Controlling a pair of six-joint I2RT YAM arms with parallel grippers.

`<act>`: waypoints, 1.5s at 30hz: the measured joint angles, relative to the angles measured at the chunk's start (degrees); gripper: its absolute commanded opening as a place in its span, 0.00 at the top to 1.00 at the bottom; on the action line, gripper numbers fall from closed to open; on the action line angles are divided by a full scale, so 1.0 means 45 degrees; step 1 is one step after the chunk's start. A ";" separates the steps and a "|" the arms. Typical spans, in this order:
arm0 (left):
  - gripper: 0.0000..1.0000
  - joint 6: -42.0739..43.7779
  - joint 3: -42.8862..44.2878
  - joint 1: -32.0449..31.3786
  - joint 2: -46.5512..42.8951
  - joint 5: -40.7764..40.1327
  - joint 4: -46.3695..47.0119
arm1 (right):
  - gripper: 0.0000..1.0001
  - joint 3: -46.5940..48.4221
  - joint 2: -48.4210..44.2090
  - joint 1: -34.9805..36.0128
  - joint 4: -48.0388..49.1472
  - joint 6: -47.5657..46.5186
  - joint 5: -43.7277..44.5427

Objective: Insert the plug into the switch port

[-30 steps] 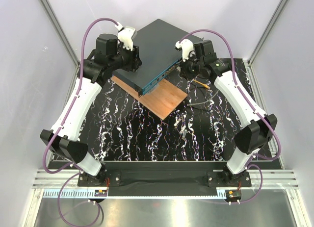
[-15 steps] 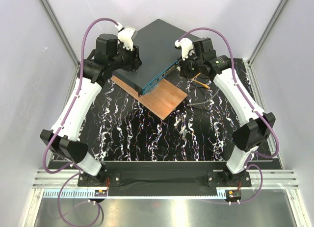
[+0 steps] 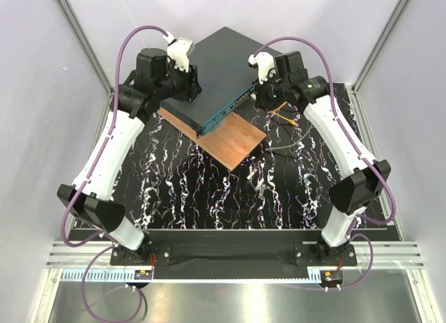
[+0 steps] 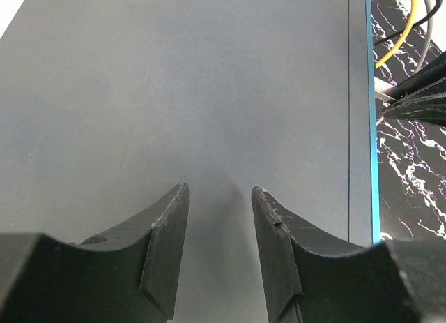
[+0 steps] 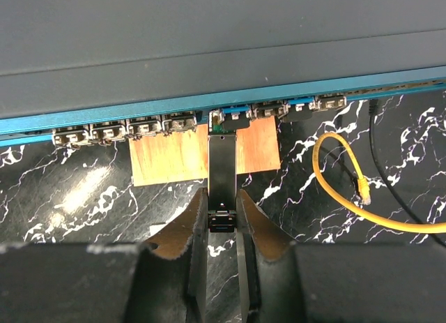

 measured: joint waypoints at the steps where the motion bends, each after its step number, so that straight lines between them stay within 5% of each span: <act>1: 0.53 0.0000 0.0000 0.0000 0.0000 0.0000 -0.0005 | 1.00 0.0112 0.0068 0.0000 -0.0102 0.0000 -0.0019; 45: 0.53 0.0000 0.0000 0.0000 0.0000 0.0005 0.0000 | 1.00 0.2375 0.1243 -0.0034 -0.2084 0.0136 -0.0102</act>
